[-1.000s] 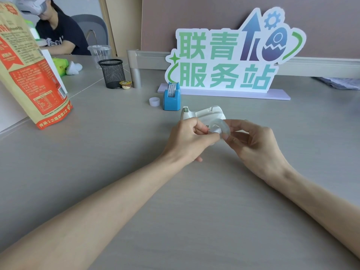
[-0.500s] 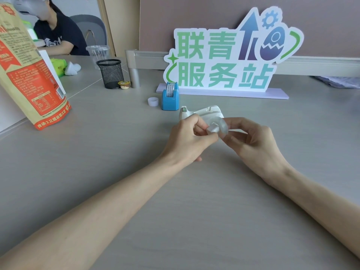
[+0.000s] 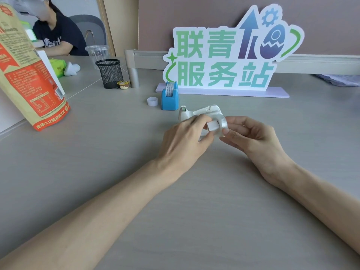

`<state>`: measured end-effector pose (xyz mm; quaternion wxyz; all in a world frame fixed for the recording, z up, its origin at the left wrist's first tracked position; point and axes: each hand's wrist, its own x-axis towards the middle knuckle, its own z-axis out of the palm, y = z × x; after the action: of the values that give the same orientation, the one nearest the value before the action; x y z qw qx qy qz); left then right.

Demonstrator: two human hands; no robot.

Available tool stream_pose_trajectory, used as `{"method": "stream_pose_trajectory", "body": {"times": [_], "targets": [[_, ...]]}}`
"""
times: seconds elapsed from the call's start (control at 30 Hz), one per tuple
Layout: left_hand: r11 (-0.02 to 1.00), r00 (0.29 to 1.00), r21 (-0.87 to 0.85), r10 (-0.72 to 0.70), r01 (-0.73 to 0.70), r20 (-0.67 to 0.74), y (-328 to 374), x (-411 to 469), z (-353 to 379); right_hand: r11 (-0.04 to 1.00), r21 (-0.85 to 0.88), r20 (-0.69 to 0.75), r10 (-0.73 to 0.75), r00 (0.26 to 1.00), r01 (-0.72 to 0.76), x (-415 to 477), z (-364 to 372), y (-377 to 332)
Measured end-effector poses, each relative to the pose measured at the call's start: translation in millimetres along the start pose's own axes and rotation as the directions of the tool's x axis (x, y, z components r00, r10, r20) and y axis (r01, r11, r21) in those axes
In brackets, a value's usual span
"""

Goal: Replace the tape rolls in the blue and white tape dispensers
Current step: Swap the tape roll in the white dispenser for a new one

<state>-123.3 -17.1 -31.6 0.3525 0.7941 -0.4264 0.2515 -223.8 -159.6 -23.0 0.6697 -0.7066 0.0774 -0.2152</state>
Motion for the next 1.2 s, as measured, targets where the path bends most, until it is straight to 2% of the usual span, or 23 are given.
{"method": "stream_pose_trajectory", "body": {"times": [0.2,0.43,0.53,0.73,0.87,1.2], "targets": [[0.997,0.998,-0.059,0.053,-0.052,0.024,0.1,0.5,-2.2,0.993,0.11,0.009,0.037,0.999,-0.037,2.4,-2.6,0.5],[0.988,0.99,-0.1,0.127,-0.121,0.054,-4.2,1.2,-0.7,0.99,0.132,0.016,0.056,0.998,-0.058,1.4,-4.8,-1.8],[0.983,0.985,-0.112,0.153,-0.144,0.074,-5.4,2.5,2.2,0.991,0.121,0.009,0.06,0.998,-0.06,2.3,-5.2,-0.8],[0.979,0.969,-0.012,0.202,-0.202,0.143,-4.5,1.8,3.3,0.999,0.031,-0.005,0.036,0.999,-0.035,2.2,-4.4,1.1],[0.971,0.957,-0.032,0.239,-0.238,0.164,-7.7,2.8,5.4,0.999,0.007,-0.008,0.036,0.999,-0.036,2.7,-3.3,1.4],[0.96,0.956,0.041,0.269,-0.275,0.117,0.0,4.4,16.2,0.999,-0.048,-0.056,-0.005,0.998,0.002,3.3,-2.4,3.1]]}}
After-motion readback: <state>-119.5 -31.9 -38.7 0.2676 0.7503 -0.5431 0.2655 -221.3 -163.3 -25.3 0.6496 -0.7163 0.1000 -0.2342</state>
